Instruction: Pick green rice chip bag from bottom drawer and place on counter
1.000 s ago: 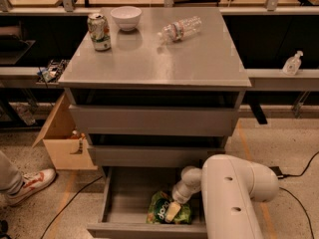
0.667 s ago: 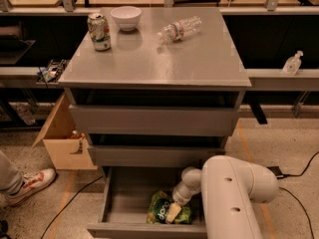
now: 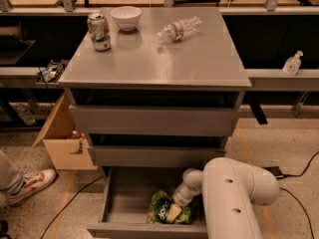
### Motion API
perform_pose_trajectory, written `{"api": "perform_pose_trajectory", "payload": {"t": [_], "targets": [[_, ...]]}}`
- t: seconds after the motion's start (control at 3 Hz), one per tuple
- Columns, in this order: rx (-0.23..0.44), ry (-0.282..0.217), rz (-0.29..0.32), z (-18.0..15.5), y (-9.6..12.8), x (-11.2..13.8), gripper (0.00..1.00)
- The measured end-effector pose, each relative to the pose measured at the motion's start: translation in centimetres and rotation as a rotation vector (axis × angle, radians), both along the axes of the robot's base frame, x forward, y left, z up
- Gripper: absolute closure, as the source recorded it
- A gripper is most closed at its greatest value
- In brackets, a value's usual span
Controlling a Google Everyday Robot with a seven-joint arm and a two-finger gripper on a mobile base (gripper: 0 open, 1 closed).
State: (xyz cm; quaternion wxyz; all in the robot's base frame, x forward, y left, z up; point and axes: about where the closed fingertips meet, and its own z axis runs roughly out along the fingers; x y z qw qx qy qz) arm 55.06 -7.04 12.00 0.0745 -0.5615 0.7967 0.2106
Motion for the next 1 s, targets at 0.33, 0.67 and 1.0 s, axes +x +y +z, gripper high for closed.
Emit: {"api": "perform_pose_trajectory", "payload": {"t": [0.33,0.67,1.0], "targets": [[0.01,0.009,-0.003,-0.14,-0.11,-0.18,0.65],[0.011,0.009,-0.003,0.15,-0.11,-0.18,0.87],[0.011,0.009,-0.003,0.2,-0.11,-0.18,1.0]]}}
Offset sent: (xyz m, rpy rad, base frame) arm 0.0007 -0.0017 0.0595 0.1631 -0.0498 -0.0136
